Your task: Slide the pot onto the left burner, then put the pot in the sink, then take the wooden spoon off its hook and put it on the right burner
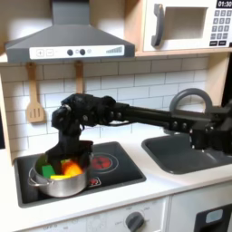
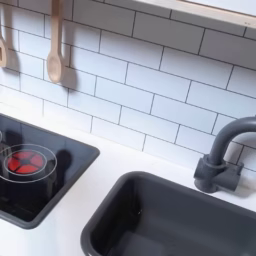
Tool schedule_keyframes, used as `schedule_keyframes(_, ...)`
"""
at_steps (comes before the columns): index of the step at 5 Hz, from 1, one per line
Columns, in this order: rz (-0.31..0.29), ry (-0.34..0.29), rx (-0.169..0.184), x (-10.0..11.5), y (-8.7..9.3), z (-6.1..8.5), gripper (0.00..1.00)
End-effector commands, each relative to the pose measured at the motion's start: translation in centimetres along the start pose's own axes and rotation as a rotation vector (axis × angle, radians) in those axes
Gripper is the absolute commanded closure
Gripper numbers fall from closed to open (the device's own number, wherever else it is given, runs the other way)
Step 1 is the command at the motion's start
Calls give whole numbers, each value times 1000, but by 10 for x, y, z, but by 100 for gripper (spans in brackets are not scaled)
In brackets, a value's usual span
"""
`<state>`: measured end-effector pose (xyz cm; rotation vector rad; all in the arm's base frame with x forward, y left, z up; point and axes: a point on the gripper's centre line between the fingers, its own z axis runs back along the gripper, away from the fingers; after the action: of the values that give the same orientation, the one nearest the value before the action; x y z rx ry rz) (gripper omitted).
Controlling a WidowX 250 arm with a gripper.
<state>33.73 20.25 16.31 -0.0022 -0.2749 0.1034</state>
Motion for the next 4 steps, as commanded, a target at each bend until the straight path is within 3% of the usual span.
schedule_keyframes(1,33,3,24,-4,1,-3,100)
schedule_keyframes(3,50,-27,33,-2,0,-1,100)
schedule_keyframes(4,61,-55,37,2,2,10,100)
